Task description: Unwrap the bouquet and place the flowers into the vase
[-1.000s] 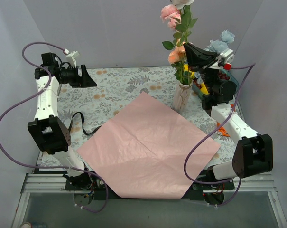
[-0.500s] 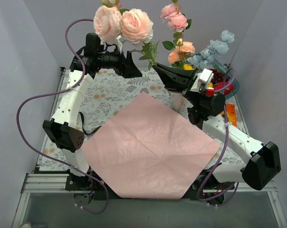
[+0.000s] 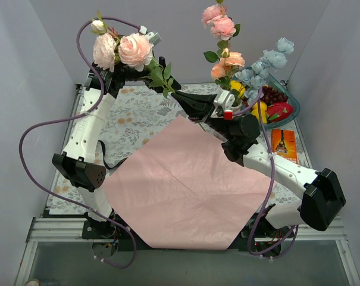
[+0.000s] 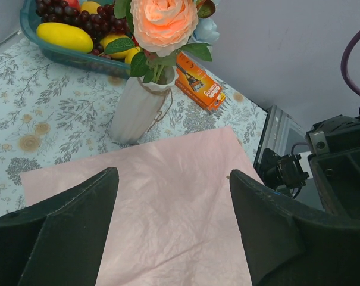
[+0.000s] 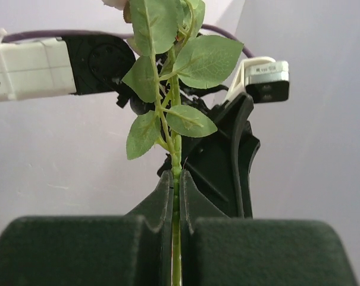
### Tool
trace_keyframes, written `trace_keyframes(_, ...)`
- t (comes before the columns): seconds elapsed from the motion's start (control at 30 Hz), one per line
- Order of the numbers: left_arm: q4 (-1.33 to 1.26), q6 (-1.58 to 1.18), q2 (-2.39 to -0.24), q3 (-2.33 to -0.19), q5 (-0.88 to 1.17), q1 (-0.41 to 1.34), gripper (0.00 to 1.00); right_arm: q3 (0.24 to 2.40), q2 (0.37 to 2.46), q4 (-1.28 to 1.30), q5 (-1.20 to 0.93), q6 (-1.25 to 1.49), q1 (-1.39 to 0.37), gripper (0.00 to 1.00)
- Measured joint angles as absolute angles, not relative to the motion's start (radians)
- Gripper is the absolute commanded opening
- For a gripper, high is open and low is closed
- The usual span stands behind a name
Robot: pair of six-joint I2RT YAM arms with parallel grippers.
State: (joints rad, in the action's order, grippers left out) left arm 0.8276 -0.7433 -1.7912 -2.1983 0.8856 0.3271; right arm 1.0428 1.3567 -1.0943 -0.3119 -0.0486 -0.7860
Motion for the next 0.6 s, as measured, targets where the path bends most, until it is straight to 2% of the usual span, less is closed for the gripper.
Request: trace_keyframes(0.6, 0.848, -0.739, -1.757, -2.169, 0.792, 0.333, 0.76, 0.972, 1.384, -1.044, -0.188, -0.086, -0.793, 0.01)
